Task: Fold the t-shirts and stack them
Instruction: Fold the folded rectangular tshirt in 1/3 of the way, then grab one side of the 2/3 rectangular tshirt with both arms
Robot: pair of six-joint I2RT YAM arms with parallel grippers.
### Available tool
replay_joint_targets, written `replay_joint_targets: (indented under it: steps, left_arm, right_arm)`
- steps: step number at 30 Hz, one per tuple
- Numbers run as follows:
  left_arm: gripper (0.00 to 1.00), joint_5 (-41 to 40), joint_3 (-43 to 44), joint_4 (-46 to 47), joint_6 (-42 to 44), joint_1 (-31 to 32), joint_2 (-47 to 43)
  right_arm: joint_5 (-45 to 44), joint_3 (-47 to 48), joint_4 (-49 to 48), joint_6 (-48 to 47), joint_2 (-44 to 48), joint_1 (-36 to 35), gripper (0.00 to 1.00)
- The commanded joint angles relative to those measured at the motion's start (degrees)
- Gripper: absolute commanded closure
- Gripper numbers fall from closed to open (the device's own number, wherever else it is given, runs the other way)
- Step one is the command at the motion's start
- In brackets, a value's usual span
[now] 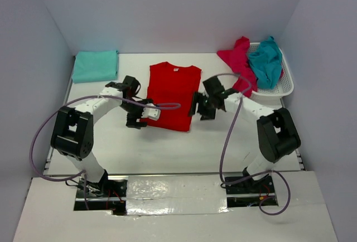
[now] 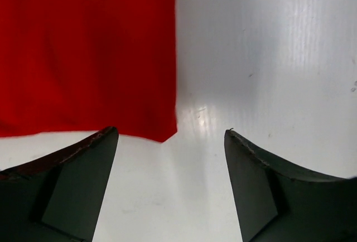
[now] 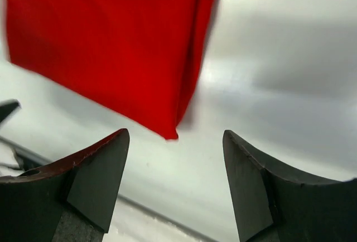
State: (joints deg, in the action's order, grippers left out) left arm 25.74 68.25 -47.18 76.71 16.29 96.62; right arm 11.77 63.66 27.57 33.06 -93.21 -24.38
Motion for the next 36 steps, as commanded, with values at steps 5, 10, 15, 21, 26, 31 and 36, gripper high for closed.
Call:
replay_joint_targets:
  steps: [5, 10, 15, 21, 26, 31, 36]
  left_arm:
    - [0.11, -2.87, -3.91, 9.81, -2.34, 2.51, 0.5]
    - [0.16, -4.47, -7.25, 13.68, -3.67, 2.69, 0.85]
    - [0.26, -5.26, -8.22, 17.21, -7.45, 3.48, 2.78]
    - [0.74, -6.93, -8.4, 20.89, -11.66, 3.48, 3.84]
    - [1.0, -3.43, -8.57, 19.95, -14.23, 3.39, 1.3]
    - [1.0, 1.51, -11.64, 9.95, -13.69, 3.74, -9.22]
    - [1.0, 4.93, -16.9, -2.64, -14.82, 8.82, -24.41]
  right_arm:
    - [7.13, -13.03, -18.34, 14.3, -0.48, -7.17, 0.25]
    - [6.43, -16.01, -22.74, 17.39, -3.91, -6.74, 0.29]
    - [6.95, -18.75, -27.22, 20.46, -5.84, -6.03, 0.38]
    - [7.04, -18.92, -27.4, 21.61, -6.55, -5.59, 0.96]
    - [7.39, -18.57, -25.56, 17.5, -4.0, -5.68, 1.0]
    - [8.36, -18.22, -16.16, 10.46, 2.76, -8.39, 1.0]
    - [8.88, -22.51, -5.52, 7.54, 16.19, -15.94, 1.0]
